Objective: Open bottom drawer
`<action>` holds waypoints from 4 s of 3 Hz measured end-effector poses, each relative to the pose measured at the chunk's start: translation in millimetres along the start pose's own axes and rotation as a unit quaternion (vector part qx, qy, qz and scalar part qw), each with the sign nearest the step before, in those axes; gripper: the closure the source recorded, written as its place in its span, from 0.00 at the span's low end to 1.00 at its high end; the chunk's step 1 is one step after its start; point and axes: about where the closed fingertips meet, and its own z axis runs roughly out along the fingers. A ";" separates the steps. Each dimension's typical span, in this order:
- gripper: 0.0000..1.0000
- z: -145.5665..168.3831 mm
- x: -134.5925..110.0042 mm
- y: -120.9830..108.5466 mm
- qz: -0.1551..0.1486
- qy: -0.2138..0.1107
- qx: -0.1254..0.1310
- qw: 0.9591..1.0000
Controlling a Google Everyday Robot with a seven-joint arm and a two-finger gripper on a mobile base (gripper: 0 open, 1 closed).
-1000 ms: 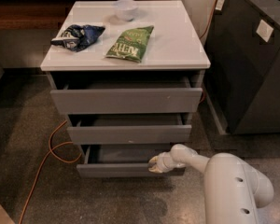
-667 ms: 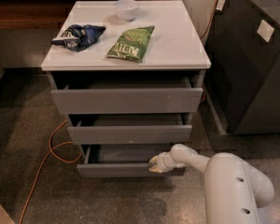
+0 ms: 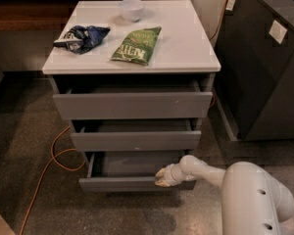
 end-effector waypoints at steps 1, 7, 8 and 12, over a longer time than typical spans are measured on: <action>1.00 -1.4 -5.3 18.9 0.010 -0.010 -0.011 1.000; 1.00 -14.0 7.9 104.9 0.034 -0.027 -0.042 0.998; 1.00 -14.0 7.9 104.7 0.034 -0.027 -0.042 0.998; 1.00 -22.7 11.1 169.6 0.051 -0.039 -0.076 0.995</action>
Offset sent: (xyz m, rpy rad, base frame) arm -0.1074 0.0397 0.0141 0.1437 0.1465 -0.0084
